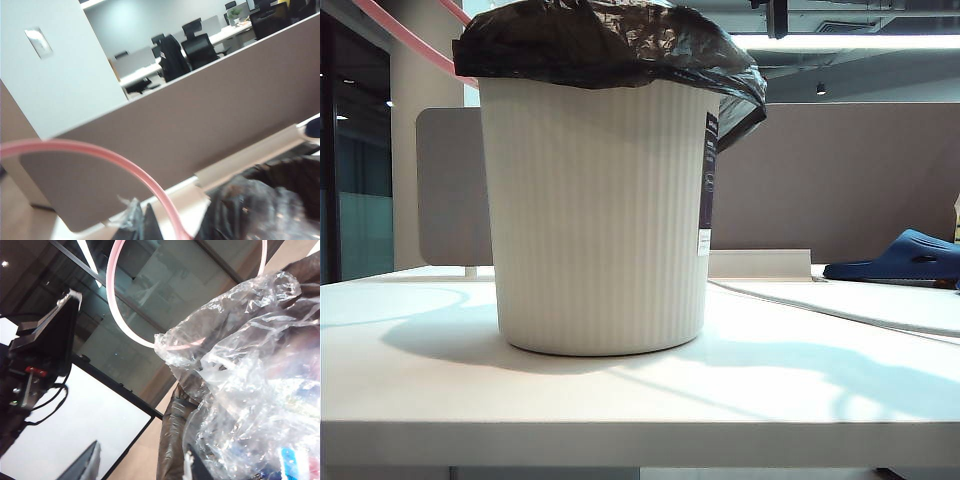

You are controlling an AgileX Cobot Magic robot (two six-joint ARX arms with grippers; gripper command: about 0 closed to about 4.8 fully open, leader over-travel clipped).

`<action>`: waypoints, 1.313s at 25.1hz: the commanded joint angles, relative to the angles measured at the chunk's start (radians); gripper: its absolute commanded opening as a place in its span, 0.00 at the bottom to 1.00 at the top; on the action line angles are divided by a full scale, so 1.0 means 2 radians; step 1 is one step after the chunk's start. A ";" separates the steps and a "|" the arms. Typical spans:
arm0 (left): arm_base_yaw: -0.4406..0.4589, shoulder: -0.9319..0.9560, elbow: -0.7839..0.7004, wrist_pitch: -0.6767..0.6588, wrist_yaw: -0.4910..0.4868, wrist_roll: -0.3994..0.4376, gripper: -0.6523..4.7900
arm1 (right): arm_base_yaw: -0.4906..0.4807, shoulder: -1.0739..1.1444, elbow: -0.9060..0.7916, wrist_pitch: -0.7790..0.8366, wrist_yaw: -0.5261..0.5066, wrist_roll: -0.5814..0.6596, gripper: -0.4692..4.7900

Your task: Open the ring lid of the trash can, pull out the black garbage bag inside, and place it on the table.

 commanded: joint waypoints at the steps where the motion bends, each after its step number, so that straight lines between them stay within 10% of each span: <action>1: 0.000 -0.023 0.002 -0.041 0.011 -0.067 0.11 | -0.005 -0.002 0.002 0.005 0.000 -0.017 0.49; 10: 0.000 -0.107 0.001 -0.199 0.114 -0.232 0.12 | -0.072 -0.002 0.003 0.006 -0.032 -0.032 0.49; 17: 0.000 -0.131 -0.004 -0.280 0.236 -0.334 0.30 | -0.150 -0.002 0.003 0.006 -0.043 -0.032 0.49; 33: 0.000 -0.181 -0.178 -0.162 0.254 -0.459 0.34 | -0.209 -0.002 0.002 0.005 -0.071 -0.037 0.49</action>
